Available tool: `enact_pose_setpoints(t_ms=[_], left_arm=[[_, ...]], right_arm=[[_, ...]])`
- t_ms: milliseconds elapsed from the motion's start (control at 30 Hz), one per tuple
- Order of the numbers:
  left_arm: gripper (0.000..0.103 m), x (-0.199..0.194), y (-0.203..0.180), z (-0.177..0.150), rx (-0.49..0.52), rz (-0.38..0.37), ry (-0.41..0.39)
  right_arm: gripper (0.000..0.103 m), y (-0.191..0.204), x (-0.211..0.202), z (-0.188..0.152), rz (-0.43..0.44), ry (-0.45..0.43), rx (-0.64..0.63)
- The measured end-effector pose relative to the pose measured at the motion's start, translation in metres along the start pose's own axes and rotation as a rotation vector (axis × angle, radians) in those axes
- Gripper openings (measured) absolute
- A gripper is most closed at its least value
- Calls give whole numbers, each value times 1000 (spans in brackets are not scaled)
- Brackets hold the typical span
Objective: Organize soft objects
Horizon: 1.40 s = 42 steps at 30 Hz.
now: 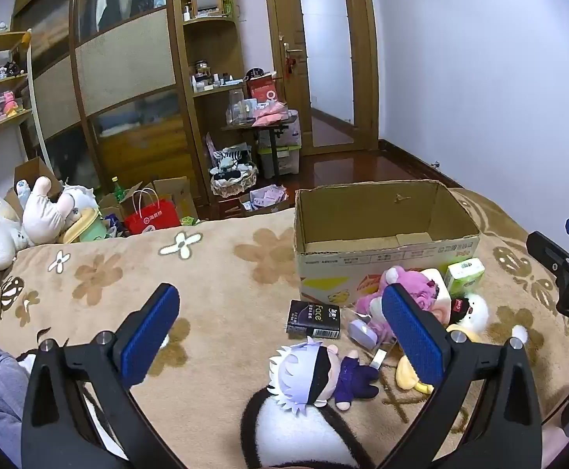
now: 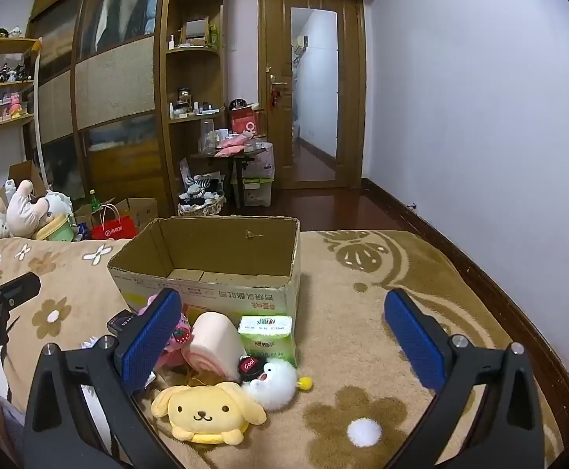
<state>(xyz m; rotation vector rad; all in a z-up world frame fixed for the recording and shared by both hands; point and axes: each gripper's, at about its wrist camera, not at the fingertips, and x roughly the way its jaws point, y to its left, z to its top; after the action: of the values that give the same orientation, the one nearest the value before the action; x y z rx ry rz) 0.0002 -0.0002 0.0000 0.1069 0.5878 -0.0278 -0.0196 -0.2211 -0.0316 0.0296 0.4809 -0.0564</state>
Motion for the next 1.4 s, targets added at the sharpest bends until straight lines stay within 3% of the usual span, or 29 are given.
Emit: enact_pose_setpoints(t_ms=[1400], left_arm=[[102, 0, 0, 0, -1, 0, -3]], right_arm=[[103, -1, -1, 0, 3, -7, 9]])
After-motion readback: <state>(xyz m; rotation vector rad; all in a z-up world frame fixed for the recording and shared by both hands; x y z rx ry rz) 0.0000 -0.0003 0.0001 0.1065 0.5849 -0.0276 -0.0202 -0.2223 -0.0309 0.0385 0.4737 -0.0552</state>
